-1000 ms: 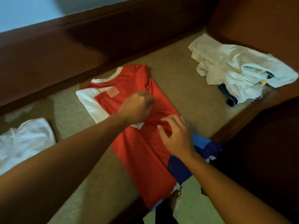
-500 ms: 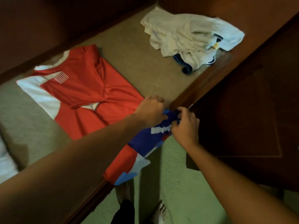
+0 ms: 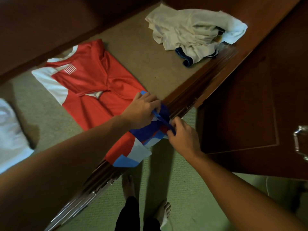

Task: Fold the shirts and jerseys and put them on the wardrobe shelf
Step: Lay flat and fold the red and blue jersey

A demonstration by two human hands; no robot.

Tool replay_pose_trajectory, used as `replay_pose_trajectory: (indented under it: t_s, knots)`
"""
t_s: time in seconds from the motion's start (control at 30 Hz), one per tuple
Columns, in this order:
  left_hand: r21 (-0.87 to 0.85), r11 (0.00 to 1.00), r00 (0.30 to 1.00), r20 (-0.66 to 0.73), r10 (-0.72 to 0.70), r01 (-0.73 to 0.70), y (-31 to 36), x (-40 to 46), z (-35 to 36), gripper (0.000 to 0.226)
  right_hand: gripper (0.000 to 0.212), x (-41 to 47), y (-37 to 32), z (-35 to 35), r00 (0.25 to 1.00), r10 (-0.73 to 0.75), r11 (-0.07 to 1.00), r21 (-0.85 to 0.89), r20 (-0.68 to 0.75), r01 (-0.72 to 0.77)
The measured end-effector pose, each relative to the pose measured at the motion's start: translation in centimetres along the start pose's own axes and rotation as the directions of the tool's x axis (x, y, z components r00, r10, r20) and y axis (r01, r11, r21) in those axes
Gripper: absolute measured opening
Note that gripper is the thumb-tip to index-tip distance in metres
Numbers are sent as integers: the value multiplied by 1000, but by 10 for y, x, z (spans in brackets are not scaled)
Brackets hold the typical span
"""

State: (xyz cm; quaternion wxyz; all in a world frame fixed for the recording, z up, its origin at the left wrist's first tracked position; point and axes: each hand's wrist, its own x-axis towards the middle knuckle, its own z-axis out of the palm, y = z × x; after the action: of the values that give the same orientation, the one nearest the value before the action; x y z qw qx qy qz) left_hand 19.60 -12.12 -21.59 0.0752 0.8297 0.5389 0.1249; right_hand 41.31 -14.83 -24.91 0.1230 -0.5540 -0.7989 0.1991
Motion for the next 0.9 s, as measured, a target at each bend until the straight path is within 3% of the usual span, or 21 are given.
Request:
replay_pose_trajectory:
  t_s: [0.2,0.3,0.4,0.47,0.57,0.63,0.7,0.8,0.9]
  knots:
    - [90,996,1000,14,27,-28,0,-40,2,22,29,-30,-19,21,955,-114,993,49,272,104]
    - [-19,1000,999,-35,1,-2,2,-56,0,15,45,-30,-14,24,961,-51,998,35,272,43]
    - [-135,990,997,-65,-41,32,6,-69,-1,14,39,-21,-10,21,981,46,994,89,190,-64]
    - [-200,964,971,-129,-203,175,6,-73,0,13,26,-10,-9,17,984,135,977,148,116,-151]
    - [-269,839,797,-274,-538,473,-11,-69,2,11,25,6,-13,14,977,205,955,209,51,-212]
    - [-168,806,718,-377,-585,568,-37,-66,3,18,29,16,-19,14,994,112,974,202,-19,-106]
    - [-37,786,719,-378,-582,617,-66,-63,4,29,32,25,-24,17,987,-106,992,58,-118,113]
    - [-20,762,750,-163,-641,647,-96,-51,4,52,49,29,-31,31,913,-405,884,-271,-38,381]
    - [42,666,666,29,-746,744,-111,-43,6,65,63,21,-44,47,871,-481,822,-290,105,489]
